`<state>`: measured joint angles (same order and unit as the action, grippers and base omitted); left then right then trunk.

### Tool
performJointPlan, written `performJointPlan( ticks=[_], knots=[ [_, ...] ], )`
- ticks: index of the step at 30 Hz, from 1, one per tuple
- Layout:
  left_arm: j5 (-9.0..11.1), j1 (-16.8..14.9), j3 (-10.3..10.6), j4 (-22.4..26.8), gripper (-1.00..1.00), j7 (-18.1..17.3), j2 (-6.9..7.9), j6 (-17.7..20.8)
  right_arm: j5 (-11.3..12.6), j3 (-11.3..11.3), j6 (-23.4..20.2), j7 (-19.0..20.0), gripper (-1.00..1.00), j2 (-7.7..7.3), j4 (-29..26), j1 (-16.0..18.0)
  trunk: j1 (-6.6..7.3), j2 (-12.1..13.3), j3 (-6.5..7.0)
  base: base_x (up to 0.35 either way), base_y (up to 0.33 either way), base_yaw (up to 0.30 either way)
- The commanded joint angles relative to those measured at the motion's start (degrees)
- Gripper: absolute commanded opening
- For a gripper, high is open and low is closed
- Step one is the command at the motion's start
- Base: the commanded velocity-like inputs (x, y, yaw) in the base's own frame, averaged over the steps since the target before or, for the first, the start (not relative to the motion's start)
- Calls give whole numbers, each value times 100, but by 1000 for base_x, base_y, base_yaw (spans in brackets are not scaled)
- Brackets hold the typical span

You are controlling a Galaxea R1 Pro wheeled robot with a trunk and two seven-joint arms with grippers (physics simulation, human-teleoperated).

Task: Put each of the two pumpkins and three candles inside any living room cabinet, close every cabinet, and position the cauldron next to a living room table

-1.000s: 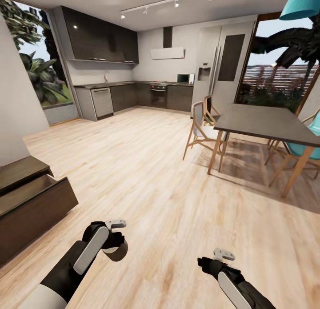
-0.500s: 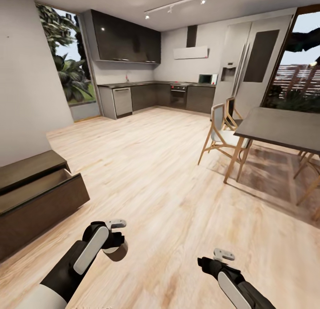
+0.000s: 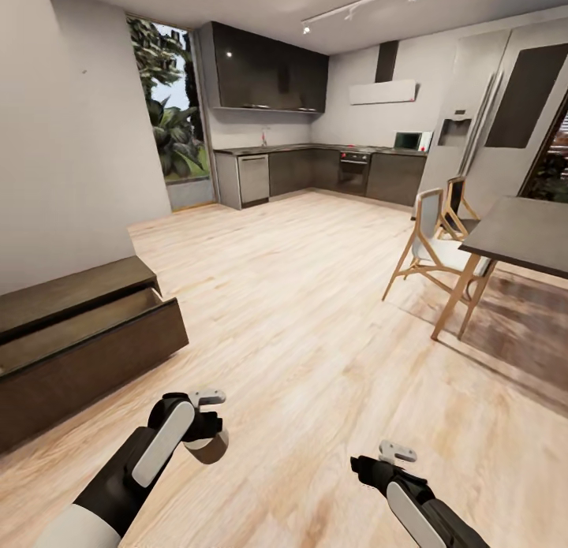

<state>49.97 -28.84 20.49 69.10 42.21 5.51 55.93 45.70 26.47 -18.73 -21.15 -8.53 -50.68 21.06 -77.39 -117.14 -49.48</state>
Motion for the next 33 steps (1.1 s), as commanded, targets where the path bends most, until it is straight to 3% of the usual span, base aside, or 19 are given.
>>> performJointPlan(
  ticks=[1, 15, 33],
  knots=[
    [56, -7, 17, 2, -100, 59, 4, 6, 44, 25, -8, -51, 100, -9, -12, 4, -1, -3, -6, 137, -227, 291],
    [32, -7, 9, -2, -100, 59, 3, 6, 44, 25, -8, -56, 100, -9, -12, 4, -1, -3, -6, 176, -168, 291],
    [43, -7, 16, -2, -100, 59, 3, 6, 38, 25, -18, -57, 100, -9, -12, 4, -1, -3, -6, 134, -36, 291]
  ],
)
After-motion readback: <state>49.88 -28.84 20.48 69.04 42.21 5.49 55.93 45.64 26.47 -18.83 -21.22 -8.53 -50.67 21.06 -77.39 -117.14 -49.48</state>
